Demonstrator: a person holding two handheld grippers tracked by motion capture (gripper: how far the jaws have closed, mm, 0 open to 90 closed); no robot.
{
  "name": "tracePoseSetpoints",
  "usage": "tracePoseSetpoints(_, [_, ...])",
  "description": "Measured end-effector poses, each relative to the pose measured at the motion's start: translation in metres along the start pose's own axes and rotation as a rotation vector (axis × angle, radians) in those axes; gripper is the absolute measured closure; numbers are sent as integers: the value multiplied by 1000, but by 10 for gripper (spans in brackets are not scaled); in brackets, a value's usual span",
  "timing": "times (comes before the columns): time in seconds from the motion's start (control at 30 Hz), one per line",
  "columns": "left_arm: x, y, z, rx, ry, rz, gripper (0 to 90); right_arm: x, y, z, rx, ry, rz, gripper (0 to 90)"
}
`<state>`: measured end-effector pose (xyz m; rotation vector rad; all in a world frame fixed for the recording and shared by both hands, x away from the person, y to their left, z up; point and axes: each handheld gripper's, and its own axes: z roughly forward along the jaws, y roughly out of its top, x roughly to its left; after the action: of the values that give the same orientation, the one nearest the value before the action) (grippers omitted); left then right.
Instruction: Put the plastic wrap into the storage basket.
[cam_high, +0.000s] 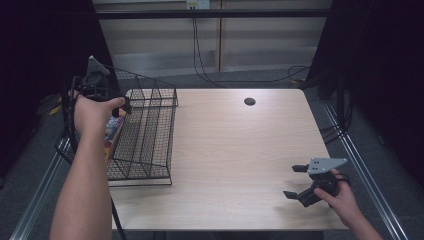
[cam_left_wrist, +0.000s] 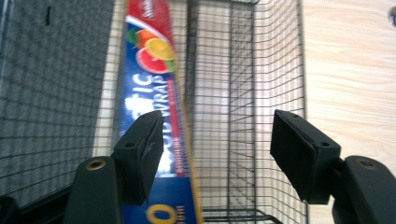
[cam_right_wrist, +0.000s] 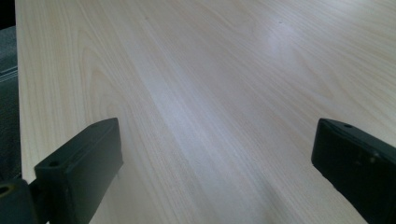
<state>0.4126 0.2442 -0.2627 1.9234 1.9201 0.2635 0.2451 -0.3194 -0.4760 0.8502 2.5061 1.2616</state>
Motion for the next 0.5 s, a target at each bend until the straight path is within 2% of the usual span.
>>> tracePoseSetpoints(0.17, [-12,-2,0,-25,-46,28,333,0,0,0,-1,2,1,16])
tracePoseSetpoints(0.2, [-17,-2,0,-25,-60,55,328,0,0,-1,-1,6,2,16])
tracePoseSetpoints(0.5, [-34,-7,3,-36,-112,99,316,1,0,0,0,4,1,16])
